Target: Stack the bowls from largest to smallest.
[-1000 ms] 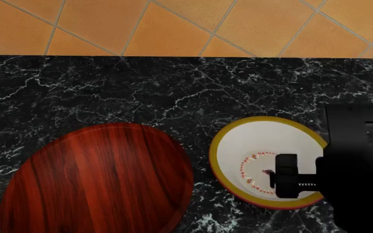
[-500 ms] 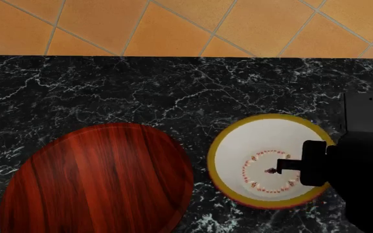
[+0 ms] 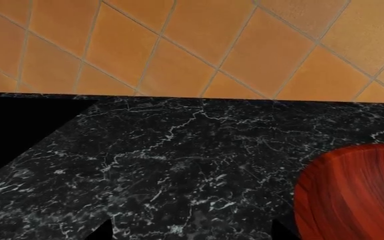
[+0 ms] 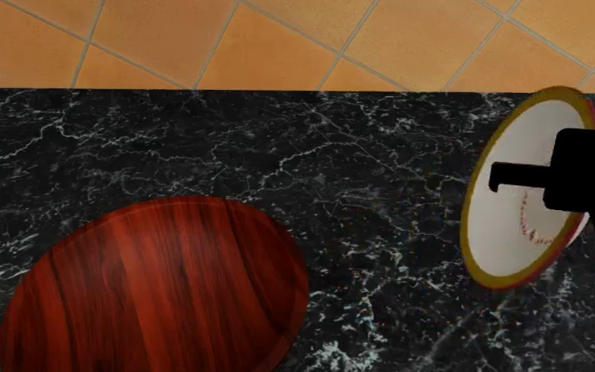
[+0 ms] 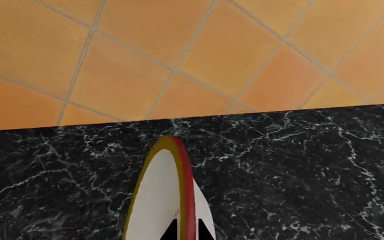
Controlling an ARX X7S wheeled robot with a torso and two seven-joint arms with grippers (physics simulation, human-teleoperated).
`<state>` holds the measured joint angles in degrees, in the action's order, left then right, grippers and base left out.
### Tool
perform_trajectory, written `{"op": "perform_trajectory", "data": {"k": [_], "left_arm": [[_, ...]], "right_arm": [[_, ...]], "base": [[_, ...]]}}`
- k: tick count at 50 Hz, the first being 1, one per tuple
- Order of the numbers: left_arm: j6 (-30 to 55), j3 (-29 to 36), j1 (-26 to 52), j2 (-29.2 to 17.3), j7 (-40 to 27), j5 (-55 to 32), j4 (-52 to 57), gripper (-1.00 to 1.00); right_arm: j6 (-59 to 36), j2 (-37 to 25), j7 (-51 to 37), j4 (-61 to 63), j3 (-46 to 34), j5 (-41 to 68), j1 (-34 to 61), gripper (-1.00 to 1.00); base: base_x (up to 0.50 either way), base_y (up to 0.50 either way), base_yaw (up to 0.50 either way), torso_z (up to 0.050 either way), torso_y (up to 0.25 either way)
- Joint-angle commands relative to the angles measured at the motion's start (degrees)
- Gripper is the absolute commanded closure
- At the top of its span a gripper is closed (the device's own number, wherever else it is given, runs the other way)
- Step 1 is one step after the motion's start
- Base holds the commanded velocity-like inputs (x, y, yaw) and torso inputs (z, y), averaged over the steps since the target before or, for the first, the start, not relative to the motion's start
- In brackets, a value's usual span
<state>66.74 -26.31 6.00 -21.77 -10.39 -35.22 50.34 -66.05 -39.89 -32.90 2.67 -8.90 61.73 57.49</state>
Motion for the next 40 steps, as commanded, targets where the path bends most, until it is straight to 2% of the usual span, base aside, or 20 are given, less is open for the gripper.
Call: {"op": "perform_trajectory", "data": {"k": [1, 3, 8, 12, 20, 32, 40], "left_arm": [[-1.2, -0.2, -0.7, 0.2, 0.5, 1.7, 0.8, -1.00], [-1.2, -0.5, -0.8, 0.1, 0.4, 1.6, 0.9, -1.00], [-1.2, -0.6, -0.8, 0.0, 0.4, 1.4, 1.0, -1.00], [-1.0, -1.2, -0.8, -0.1, 0.3, 1.0, 1.2, -1.00], [-0.8, -1.6, -0.7, -0.2, 0.0, 0.4, 1.3, -1.00], [0.7, -4.3, -0.2, -0.5, -0.4, -1.4, 2.1, -1.00], [2.1, -7.5, 0.2, -0.8, -0.7, -3.1, 2.7, -1.00]], "right_arm": [[-3.0, 1.5, -3.2, 5.3, 6.8, 6.1, 2.8, 1.00], [-4.4, 3.5, -5.6, 4.2, 10.7, 12.1, 3.3, 1.00], [-6.4, 6.5, -10.1, 2.9, 14.8, 21.5, 4.1, 1.00], [-7.6, 7.8, -12.5, 2.5, 14.8, 24.9, 5.7, 1.00], [-7.9, 12.3, -21.9, 0.7, 15.9, 40.9, 6.4, 1.00], [-5.9, 17.2, -24.9, 0.5, 13.2, 46.7, 9.1, 1.00], [-4.8, 21.4, -28.3, 3.6, 9.7, 51.6, 7.7, 1.00]], "base": [[0.00, 0.00, 0.00, 0.000, 0.000], [0.00, 0.00, 0.00, 0.000, 0.000], [0.00, 0.00, 0.00, 0.000, 0.000], [0.00, 0.00, 0.00, 0.000, 0.000], [0.00, 0.00, 0.00, 0.000, 0.000], [0.00, 0.00, 0.00, 0.000, 0.000], [0.00, 0.00, 0.00, 0.000, 0.000]]}}
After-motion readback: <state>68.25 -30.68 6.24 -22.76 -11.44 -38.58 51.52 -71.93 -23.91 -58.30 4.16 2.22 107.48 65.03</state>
